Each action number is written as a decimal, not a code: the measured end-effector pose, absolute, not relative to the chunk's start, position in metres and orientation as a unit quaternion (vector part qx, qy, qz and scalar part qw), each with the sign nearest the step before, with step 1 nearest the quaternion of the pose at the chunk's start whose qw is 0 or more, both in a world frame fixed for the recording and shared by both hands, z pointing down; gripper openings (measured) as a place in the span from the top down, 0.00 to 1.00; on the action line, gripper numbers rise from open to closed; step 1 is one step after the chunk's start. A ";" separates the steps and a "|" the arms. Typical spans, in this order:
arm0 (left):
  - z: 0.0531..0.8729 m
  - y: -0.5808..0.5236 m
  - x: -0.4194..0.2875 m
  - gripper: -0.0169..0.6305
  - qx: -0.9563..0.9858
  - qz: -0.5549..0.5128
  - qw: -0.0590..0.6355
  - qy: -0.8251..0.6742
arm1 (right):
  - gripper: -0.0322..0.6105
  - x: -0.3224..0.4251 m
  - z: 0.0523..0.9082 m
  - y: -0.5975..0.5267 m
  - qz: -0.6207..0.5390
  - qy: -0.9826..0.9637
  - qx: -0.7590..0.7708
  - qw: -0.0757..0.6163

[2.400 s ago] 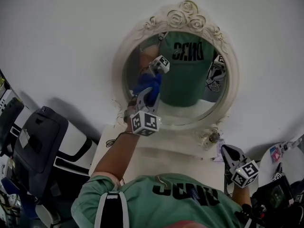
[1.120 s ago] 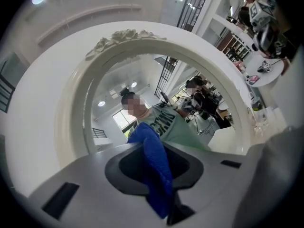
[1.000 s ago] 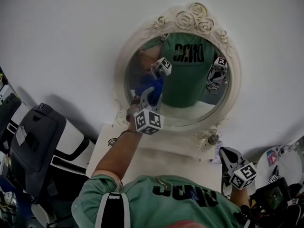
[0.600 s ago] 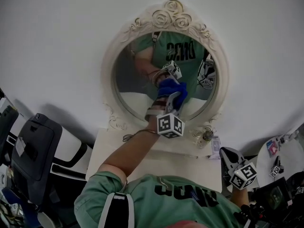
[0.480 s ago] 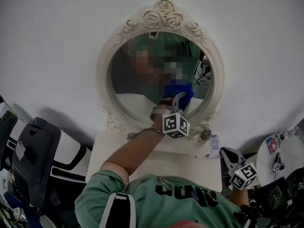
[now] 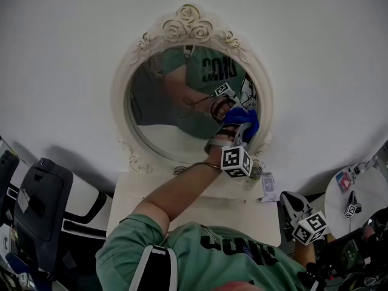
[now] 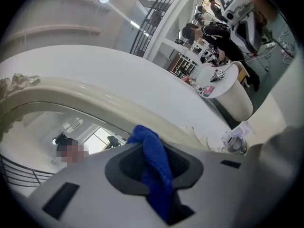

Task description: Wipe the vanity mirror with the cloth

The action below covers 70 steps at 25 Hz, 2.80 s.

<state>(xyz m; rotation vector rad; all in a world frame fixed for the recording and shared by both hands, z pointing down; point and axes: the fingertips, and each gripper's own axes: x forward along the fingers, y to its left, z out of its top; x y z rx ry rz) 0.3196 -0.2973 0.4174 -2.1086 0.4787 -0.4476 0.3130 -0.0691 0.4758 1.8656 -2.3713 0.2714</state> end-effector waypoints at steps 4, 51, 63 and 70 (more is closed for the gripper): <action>0.409 -0.295 0.296 0.83 -0.856 -0.165 0.449 0.196 | 0.93 0.306 0.471 -0.076 0.082 -0.789 0.607 0.055; 0.466 -0.382 0.108 0.83 -0.875 -0.194 0.278 0.344 | 0.93 0.263 0.471 -0.120 0.085 -0.815 0.564 0.102; 0.487 -0.315 0.273 0.83 -0.893 -0.207 0.350 0.196 | 0.93 0.315 0.492 -0.077 0.107 -0.777 0.618 0.052; 0.500 -0.297 0.308 0.84 -0.892 -0.214 0.365 0.162 | 0.93 0.332 0.503 -0.057 0.121 -0.761 0.636 0.033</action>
